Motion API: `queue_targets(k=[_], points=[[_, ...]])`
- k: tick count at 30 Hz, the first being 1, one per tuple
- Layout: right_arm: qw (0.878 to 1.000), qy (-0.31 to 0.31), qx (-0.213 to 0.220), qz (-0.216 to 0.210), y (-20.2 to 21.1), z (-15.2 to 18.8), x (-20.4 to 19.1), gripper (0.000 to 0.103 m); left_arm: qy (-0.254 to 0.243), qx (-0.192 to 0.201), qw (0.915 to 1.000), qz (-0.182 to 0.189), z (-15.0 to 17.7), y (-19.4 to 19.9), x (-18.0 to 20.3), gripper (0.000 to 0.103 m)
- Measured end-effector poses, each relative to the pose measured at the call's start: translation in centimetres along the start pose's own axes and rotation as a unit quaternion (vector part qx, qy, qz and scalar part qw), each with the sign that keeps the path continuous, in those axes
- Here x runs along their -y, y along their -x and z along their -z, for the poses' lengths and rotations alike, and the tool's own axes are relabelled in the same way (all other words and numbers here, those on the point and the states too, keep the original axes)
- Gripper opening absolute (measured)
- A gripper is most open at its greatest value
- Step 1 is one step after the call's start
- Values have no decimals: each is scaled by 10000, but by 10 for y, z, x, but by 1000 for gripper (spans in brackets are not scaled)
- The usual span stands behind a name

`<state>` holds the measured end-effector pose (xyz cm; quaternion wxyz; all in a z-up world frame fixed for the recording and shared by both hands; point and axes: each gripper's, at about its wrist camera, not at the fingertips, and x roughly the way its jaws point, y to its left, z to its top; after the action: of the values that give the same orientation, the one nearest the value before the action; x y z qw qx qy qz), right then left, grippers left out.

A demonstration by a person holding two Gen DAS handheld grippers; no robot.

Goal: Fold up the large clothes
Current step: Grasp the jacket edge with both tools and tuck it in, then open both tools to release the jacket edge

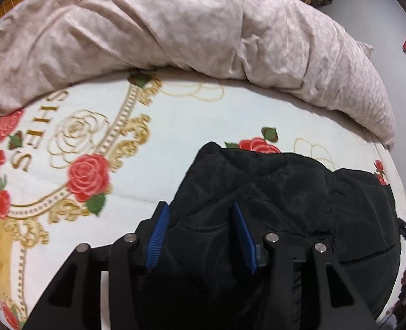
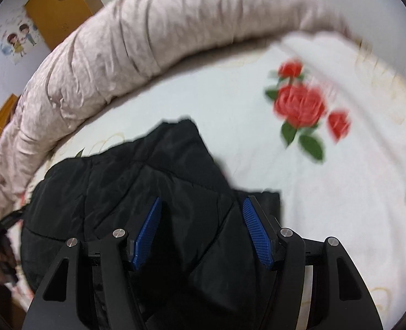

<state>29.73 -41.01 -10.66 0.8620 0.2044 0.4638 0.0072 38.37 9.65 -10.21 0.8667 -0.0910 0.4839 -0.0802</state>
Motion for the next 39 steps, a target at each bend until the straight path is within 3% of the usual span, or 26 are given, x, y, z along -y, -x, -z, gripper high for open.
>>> queue_targets(k=[3, 5, 10, 15, 21, 25, 31, 35, 39], points=[[10000, -45, 6, -70, 5, 6, 5, 19, -13, 7, 10000, 58, 2, -4, 3, 50], [9999, 58, 101, 27, 13, 12, 5, 13, 27, 22, 9999, 102, 5, -6, 7, 50], [9995, -27, 96, 296, 11, 32, 22, 12, -260, 223, 9994, 45, 18, -13, 29, 49], [9980, 174, 77, 607, 2, 26, 14, 15, -263, 349, 9990, -99, 20, -15, 28, 50], [9930, 601, 562, 846, 49, 23, -9, 23, -180, 668, 9976, -2, 18, 35, 13, 51], [9903, 901, 826, 654, 76, 37, -28, 23, -82, 1064, 9943, 90, 32, 70, -2, 51], [9933, 950, 58, 660, 17, 56, -24, 23, -53, 509, 9986, 111, 69, 29, -8, 52], [9912, 1016, 167, 832, 26, 51, -31, 23, 245, 530, 9982, 122, 66, 35, -11, 51], [9893, 1211, 473, 655, 66, 64, -48, 23, 27, 866, 9961, 180, 78, 75, 5, 49]])
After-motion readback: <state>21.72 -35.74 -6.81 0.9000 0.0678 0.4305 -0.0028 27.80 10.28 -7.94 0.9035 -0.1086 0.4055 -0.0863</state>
